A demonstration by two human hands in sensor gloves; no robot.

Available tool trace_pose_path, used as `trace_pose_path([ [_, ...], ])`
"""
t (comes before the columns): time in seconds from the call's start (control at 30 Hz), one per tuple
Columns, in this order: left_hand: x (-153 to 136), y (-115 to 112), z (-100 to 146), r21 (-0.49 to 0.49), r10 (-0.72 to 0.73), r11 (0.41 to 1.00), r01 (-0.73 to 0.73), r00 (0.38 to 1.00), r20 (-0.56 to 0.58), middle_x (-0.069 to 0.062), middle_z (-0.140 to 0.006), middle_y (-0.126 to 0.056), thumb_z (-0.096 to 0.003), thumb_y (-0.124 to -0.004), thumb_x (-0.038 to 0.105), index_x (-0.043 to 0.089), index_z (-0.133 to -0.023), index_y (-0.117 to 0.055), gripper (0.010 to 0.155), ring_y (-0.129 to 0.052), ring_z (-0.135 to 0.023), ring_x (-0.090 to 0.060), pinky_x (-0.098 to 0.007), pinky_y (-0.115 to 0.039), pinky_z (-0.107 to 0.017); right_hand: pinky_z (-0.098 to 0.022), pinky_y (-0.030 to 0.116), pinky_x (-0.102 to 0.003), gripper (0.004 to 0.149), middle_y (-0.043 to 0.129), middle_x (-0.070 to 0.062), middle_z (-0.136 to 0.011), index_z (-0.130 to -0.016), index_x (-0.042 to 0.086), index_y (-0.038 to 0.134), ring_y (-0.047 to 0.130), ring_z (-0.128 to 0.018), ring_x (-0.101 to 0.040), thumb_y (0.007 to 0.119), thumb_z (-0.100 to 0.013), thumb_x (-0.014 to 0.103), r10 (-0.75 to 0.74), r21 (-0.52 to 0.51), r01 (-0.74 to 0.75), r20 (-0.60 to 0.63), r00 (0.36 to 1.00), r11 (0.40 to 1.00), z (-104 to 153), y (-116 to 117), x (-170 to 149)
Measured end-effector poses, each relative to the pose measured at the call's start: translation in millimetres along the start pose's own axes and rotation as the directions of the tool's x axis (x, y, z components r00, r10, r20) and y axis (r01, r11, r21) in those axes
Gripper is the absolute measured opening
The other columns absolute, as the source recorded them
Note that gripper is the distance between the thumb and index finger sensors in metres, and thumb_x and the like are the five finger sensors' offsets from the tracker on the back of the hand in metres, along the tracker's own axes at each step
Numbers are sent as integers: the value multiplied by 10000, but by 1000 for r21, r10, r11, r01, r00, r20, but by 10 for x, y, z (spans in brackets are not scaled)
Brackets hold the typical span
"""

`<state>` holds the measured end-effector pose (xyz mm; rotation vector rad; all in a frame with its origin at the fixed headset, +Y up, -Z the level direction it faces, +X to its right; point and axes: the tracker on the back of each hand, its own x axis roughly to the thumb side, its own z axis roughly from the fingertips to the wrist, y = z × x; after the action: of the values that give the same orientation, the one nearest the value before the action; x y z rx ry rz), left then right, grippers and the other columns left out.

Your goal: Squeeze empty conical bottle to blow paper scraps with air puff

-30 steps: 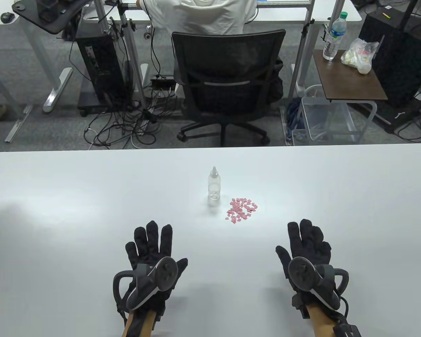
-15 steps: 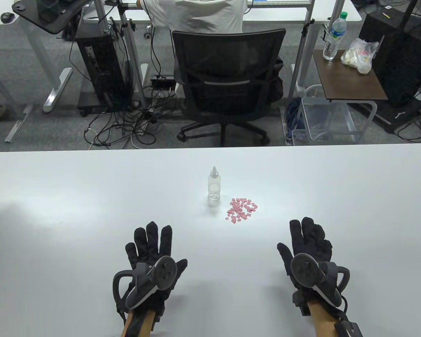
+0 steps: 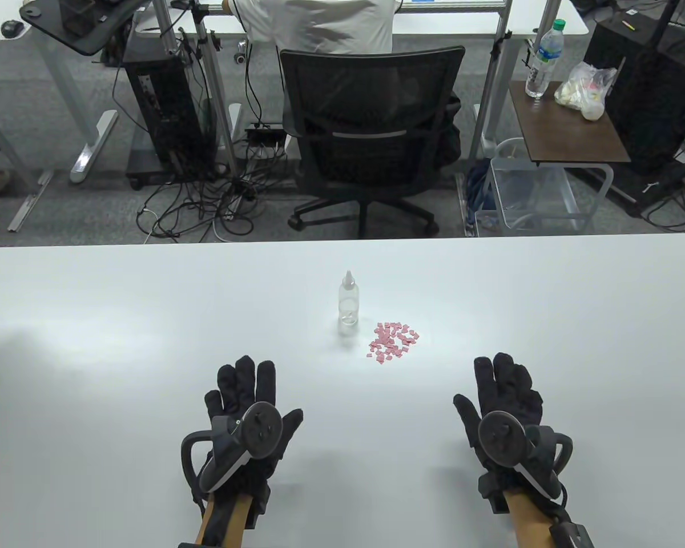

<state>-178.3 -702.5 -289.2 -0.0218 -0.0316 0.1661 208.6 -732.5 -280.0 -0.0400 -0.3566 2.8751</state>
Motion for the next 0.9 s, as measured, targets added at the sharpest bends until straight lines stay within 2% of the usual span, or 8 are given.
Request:
trace_pose_path([
  [0.17, 74, 86, -373, 3, 163, 987, -163, 985, -62, -158, -1292, -280, -560, -737, 620, 188, -1224, -315, 899, -253, -1182, -417, -602, -322, -845, -696, 503, -720, 714, 416, -219, -1238, -1191, 161, 460, 459, -1088, -529, 657, -600, 510, -38, -11, 38, 5, 999, 999, -8, 3, -7],
  [0.37, 309, 134, -870, 8, 263, 965, -263, 964, -47, -131, -1303, -352, -499, -868, 650, 199, -1226, -359, 996, -305, -1198, -425, -609, -319, -846, -700, 505, -714, 717, 437, -209, -1236, -1188, 139, 482, 462, -1095, -510, 661, -600, 508, -85, -8, 85, 17, 996, 996, -47, -33, -24],
  [0.57, 418, -74, -1378, 24, 373, 928, -373, 923, -92, -136, -1269, -490, -461, -946, 610, 174, -1208, -410, 1017, -465, -1200, -394, -596, -346, -843, -699, 517, -708, 719, 446, -215, -1234, -1190, 133, 478, 474, -1092, -512, 659, -604, 508, -103, -8, 103, -5, 995, 995, -92, -9, -64],
  [0.7, 451, -207, -1616, 59, 389, 921, -385, 915, -105, -105, -1235, -582, -437, -980, 589, 184, -1196, -452, 1009, -554, -1188, -351, -597, -362, -839, -697, 521, -709, 720, 452, -219, -1233, -1190, 129, 477, 478, -1088, -521, 659, -605, 508, -106, -14, 106, -6, 994, 994, -117, -10, -57],
  [0.9, 545, -394, -1929, -51, 346, 935, -352, 933, -97, -90, -1242, -587, -436, -989, 581, 200, -1198, -458, 1004, -549, -1196, -337, -600, -360, -839, -694, 526, -708, 720, 454, -222, -1231, -1191, 125, 477, 483, -1083, -527, 657, -608, 508, -97, 0, 97, 39, 995, 995, -110, 4, 38],
])
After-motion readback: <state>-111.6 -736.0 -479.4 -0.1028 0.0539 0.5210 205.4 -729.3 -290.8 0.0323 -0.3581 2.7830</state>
